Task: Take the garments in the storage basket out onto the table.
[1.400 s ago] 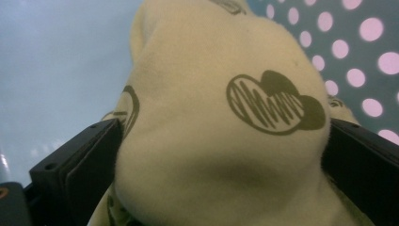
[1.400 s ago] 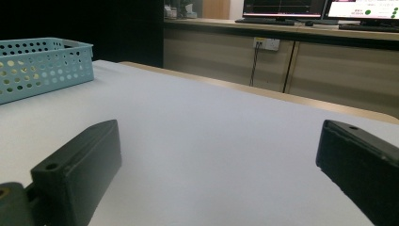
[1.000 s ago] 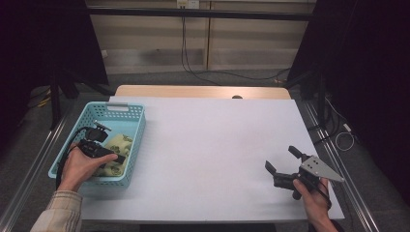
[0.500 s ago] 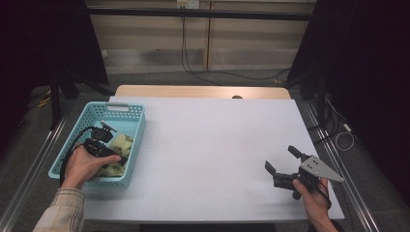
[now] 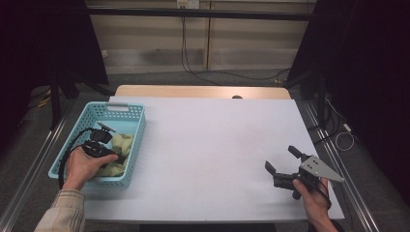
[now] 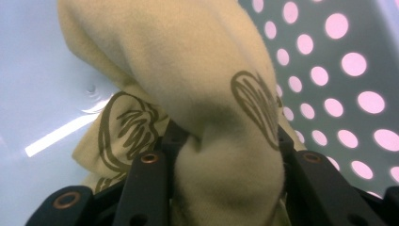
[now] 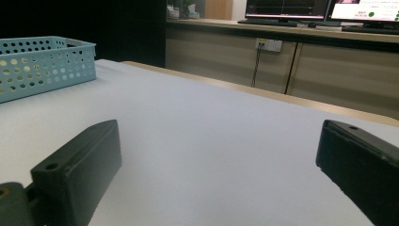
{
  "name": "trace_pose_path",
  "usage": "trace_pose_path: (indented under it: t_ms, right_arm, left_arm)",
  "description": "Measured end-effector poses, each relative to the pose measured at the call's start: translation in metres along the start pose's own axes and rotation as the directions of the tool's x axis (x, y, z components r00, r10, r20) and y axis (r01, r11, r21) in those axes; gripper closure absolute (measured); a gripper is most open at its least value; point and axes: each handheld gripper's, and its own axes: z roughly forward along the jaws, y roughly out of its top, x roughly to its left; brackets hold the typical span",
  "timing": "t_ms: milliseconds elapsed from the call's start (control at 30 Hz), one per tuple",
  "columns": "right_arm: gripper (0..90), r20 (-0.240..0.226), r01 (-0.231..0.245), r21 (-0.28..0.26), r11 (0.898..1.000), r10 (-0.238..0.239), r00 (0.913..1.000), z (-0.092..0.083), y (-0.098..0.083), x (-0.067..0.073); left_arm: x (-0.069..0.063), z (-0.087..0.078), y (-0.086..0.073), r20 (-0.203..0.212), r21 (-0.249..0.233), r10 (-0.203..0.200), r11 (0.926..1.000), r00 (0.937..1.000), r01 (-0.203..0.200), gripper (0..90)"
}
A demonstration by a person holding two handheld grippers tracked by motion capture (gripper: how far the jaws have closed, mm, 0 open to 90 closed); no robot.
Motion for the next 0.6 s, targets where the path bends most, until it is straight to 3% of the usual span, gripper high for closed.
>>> trace_pose_path:
  t_ms: [100,167,233,267,367,400,433,600]
  right_arm:
    - [0.2,0.001,0.002,-0.002,1.0,-0.002,1.0,0.0,0.0,0.0]
    - [0.2,0.001,0.0,0.0,1.0,0.0,1.0,0.0,0.0,0.0]
    - [0.2,0.003,-0.002,0.002,1.0,0.002,1.0,0.0,0.0,-0.001]
    - [0.2,0.004,-0.002,0.002,1.0,0.002,1.0,0.0,0.0,-0.001]
    - [0.1,0.003,-0.003,-0.001,1.0,0.003,1.0,0.0,0.0,-0.001]
    - [0.2,0.001,-0.002,-0.002,1.0,0.002,1.0,0.0,0.0,-0.001]
    - [0.2,0.001,-0.004,-0.004,1.0,0.004,1.0,0.0,0.0,0.0]
    - [0.1,0.002,-0.006,-0.003,1.0,0.006,1.0,0.0,0.0,-0.001]
  left_arm:
    - [-0.001,-0.001,-0.001,-0.015,-0.021,-0.013,0.9997,0.9998,0.013,63.5]
    - [-0.001,-0.003,-0.002,-0.037,-0.039,-0.002,0.9993,0.9993,0.001,63.5]
    - [-0.001,-0.005,-0.003,-0.028,-0.049,0.01,0.9987,0.9996,-0.012,63.5]
    - [-0.003,-0.006,-0.004,-0.017,-0.056,-0.012,0.9984,0.9998,0.011,63.5]
    - [-0.002,-0.011,-0.006,-0.044,-0.102,0.001,0.9947,0.999,-0.006,63.5]
    - [-0.003,-0.011,-0.007,-0.02,-0.109,-0.019,0.9939,0.9996,0.016,63.6]
    - [-0.001,-0.013,-0.008,-0.035,-0.124,-0.003,0.9922,0.9994,-0.001,63.6]
    - [-0.003,-0.015,-0.012,-0.021,-0.178,-0.034,0.9835,0.9992,0.029,63.7]
